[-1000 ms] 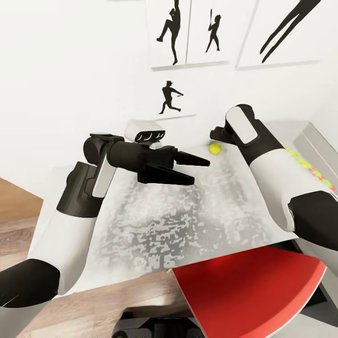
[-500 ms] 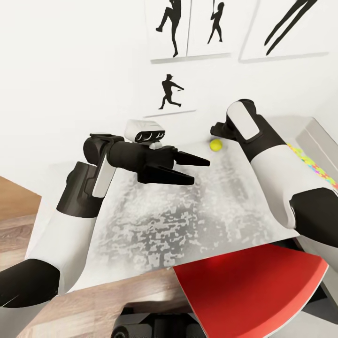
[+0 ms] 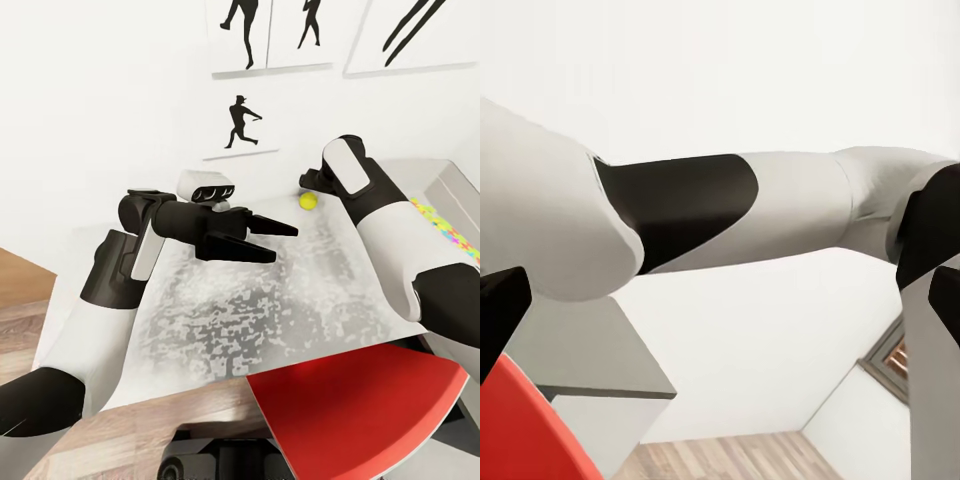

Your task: Put all the toys in the child's room - the three board games (two on the bed and one on the table), the two jigsaw puzzles on the table, and the tennis ball on the table - inside the toy box on the table in the child's room.

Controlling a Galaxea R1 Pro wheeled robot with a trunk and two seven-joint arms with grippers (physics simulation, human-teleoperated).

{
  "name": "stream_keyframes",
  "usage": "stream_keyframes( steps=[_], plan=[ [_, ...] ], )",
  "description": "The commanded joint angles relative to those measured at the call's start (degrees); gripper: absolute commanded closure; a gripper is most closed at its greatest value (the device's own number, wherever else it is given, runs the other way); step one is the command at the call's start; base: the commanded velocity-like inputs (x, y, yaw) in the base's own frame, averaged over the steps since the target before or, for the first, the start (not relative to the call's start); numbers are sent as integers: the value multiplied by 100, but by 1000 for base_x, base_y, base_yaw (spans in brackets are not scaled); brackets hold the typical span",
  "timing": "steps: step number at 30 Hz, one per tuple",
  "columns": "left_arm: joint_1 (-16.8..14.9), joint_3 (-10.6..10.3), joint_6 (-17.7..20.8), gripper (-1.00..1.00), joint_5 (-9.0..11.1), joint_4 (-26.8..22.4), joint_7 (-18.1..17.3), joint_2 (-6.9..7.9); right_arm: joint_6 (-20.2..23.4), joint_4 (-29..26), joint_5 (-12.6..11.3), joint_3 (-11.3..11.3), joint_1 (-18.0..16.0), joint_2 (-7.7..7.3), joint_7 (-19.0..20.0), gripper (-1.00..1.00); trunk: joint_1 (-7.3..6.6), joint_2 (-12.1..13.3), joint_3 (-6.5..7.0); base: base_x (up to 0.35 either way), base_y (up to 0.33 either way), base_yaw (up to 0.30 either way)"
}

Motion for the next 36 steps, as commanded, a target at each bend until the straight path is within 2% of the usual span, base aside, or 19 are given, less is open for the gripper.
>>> stream_keyframes(
  steps=[1,10,26,36],
  plan=[
    [-5,-3,61,-100,5,1,-16,0,14,-6,-31,21,-6,-7,-48,-100,3,-10,-17,0,0,0],
    [-5,1,61,-100,-2,1,-16,2,-9,-20,98,9,-23,0,-48,-100,3,-10,-102,0,0,0],
    [-5,-20,61,-100,-13,1,-14,24,-285,-14,130,17,-36,-55,-34,-100,3,-10,-252,0,0,0],
    [-5,-21,61,-100,-18,1,-11,28,-625,16,142,45,-39,-72,-23,-100,3,-10,-346,0,0,0]
  ],
)
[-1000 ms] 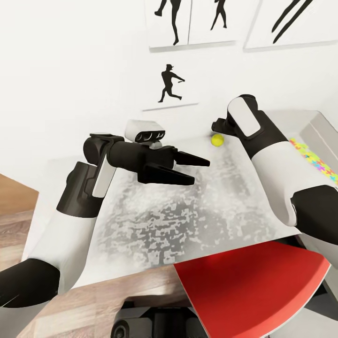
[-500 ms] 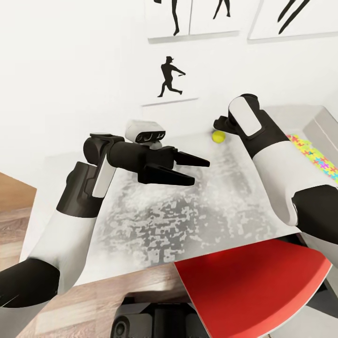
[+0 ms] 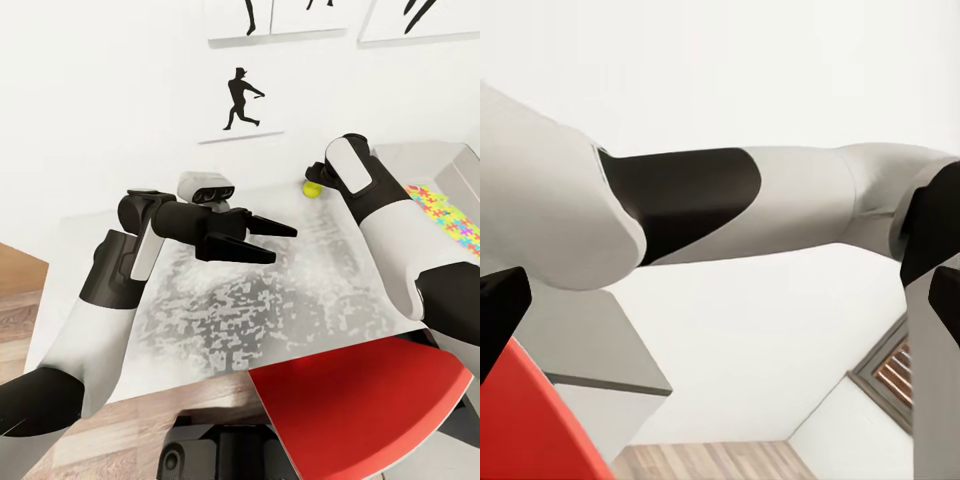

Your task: Put all the toys in the child's room - the three board games (two on the bed and one on the table), the two jigsaw puzzles on the table, and the tennis ball on the table - inside the toy box on the table in the child's room.

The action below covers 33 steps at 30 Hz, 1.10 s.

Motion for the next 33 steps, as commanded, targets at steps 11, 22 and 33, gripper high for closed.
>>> stream_keyframes(
  steps=[11,22,33],
  plan=[
    [3,-4,61,-100,3,2,-15,-20,-131,-43,60,75,-4,22,113,-100,3,-10,-111,0,0,0],
    [4,8,61,-100,6,2,-12,-21,-158,-62,789,95,-10,92,754,-100,3,-10,-214,0,0,0],
    [-13,49,61,-100,14,-17,-7,-32,-161,-65,892,63,-10,121,961,-100,3,-10,-250,0,0,0]
  ],
)
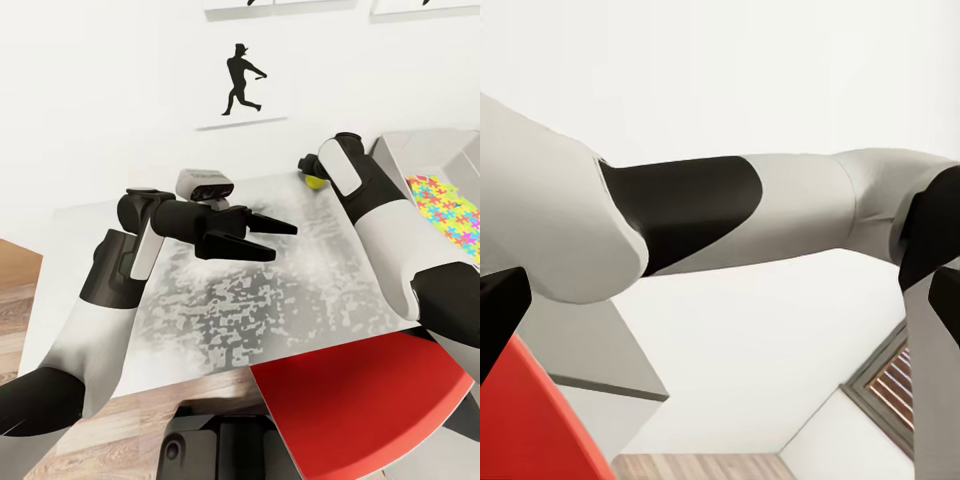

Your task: Put all the toys in the child's room - the three board games (two on the bed and one on the table), the two jigsaw puzzles on the table, and the tennis ball on the table - inside the toy box on the table in the child's room.

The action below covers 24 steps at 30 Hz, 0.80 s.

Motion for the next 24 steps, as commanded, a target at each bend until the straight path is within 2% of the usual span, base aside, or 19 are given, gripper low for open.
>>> stream_keyframes(
  steps=[1,19,24],
  plan=[
    [-6,-1,61,-100,7,-1,-8,1,7,-4,-50,22,-6,-1,-23,-100,3,-9,-8,0,0,0],
    [-29,6,61,-100,27,-7,178,-22,0,6,-14,58,-6,23,77,-100,3,-9,-9,0,0,0],
    [-29,3,61,-100,19,-8,181,-23,-3,14,49,68,-6,93,58,-100,3,-9,-9,0,0,0]
  ],
)
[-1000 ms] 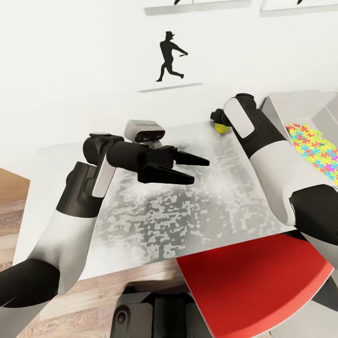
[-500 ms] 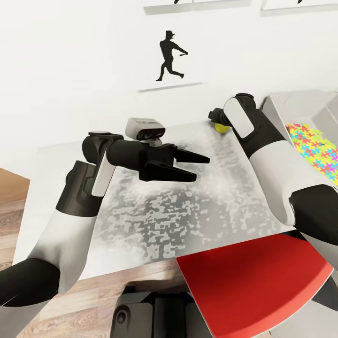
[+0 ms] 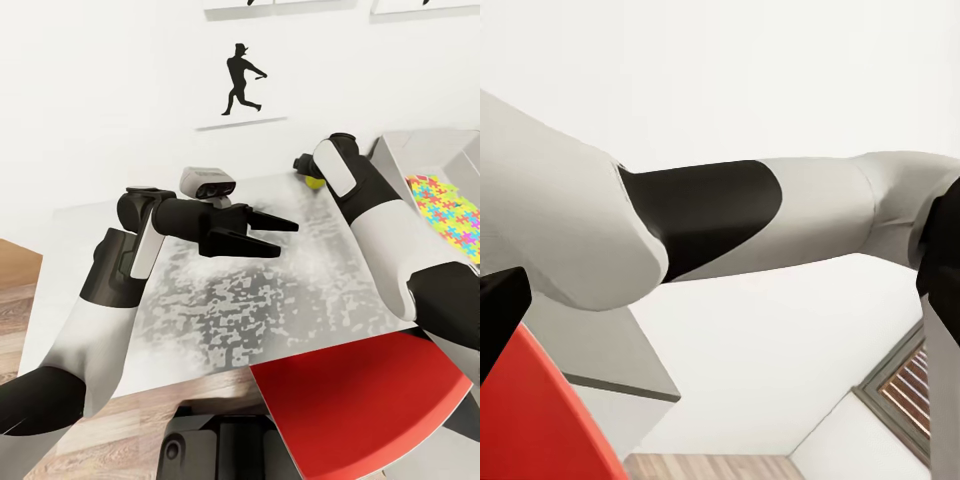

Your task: Put all the toys in the child's room - the three board games (two on the bed and one on the table), the two jigsaw puzzles on the table, and the tennis ball on the table - inside the toy box on the table in the child's room.

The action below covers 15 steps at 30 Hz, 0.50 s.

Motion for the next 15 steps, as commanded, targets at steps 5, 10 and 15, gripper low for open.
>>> stream_keyframes(
  steps=[5,10,15],
  plan=[
    [-3,-7,61,-100,8,2,-12,-2,6,8,38,26,-6,41,-61,-100,3,-9,-9,0,0,0],
    [-3,-8,61,-100,7,1,-12,-4,6,26,151,22,-15,67,-67,-100,3,-9,-25,0,0,0],
    [-2,-9,61,-100,7,0,-12,-7,6,35,211,18,-21,79,-68,-100,3,-9,-52,0,0,0]
  ],
)
